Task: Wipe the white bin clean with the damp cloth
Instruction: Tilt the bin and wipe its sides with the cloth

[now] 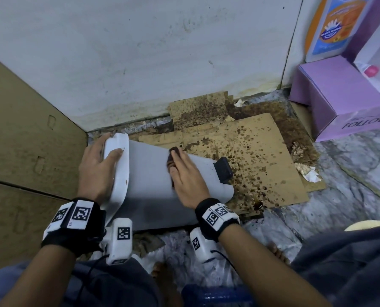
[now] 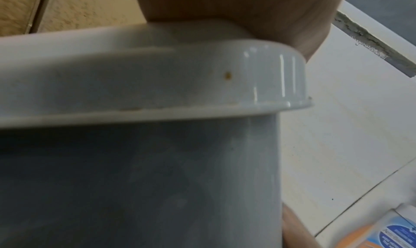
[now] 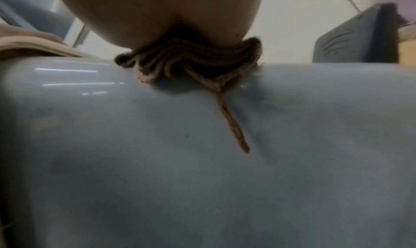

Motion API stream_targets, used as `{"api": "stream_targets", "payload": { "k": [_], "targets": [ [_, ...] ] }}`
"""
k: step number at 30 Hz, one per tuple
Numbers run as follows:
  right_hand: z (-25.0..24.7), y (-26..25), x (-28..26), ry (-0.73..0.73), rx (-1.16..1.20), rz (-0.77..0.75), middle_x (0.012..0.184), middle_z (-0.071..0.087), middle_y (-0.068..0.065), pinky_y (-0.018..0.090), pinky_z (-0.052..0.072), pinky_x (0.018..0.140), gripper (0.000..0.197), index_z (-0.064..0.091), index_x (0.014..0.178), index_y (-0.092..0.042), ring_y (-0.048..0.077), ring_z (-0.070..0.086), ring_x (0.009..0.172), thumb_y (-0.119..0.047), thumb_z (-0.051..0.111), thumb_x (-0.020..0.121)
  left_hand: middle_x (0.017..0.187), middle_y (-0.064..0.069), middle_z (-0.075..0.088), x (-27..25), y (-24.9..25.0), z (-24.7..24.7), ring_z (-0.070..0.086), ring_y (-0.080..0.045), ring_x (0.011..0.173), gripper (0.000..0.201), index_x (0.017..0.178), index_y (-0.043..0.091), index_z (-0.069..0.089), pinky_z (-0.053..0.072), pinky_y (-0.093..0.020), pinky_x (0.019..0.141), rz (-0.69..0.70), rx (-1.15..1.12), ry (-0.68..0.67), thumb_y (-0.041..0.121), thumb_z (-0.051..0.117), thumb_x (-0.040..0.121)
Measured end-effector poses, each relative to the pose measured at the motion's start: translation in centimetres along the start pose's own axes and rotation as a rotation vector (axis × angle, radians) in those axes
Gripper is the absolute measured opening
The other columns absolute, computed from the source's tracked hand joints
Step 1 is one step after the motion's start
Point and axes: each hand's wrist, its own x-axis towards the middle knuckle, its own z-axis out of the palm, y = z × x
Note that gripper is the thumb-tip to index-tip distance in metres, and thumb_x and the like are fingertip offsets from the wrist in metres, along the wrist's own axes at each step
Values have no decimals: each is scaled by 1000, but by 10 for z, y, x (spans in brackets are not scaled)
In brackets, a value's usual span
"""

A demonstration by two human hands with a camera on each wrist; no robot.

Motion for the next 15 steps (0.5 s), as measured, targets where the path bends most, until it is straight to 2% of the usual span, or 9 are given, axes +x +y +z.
{"api": "stream_targets", "payload": {
  "k": [5,8,10,15],
  "targets": [
    [-14,46,-2,-10,-56,208,160,8,5,27,3,119,52,15,152,-15,16,6,147,-32,23,104,137,-1,50,1,1,3,49,-18,126,60,136,33,54,36,-45,111,-2,-48,7,45,57,77],
    [-16,60,-4,-30,-74,281,160,7,7,29,1,119,53,13,152,-13,18,3,148,-31,22,104,137,1,50,-1,-1,2,49,-17,126,60,134,35,56,37,-46,111,-2,-77,11,47,58,75],
    [-12,57,-4,-3,-79,274,160,6,8,33,1,120,53,14,152,-12,20,1,148,-32,23,103,137,0,50,-2,0,2,49,-18,126,60,134,34,56,36,-45,112,-1,-68,16,45,58,75],
    [-2,19,-6,-7,-67,81,161,0,4,32,4,120,54,15,152,-14,14,0,147,-34,23,103,134,1,49,-3,2,-2,48,-19,125,55,134,33,56,35,-43,112,0,-34,11,41,55,79]
  ]
}}
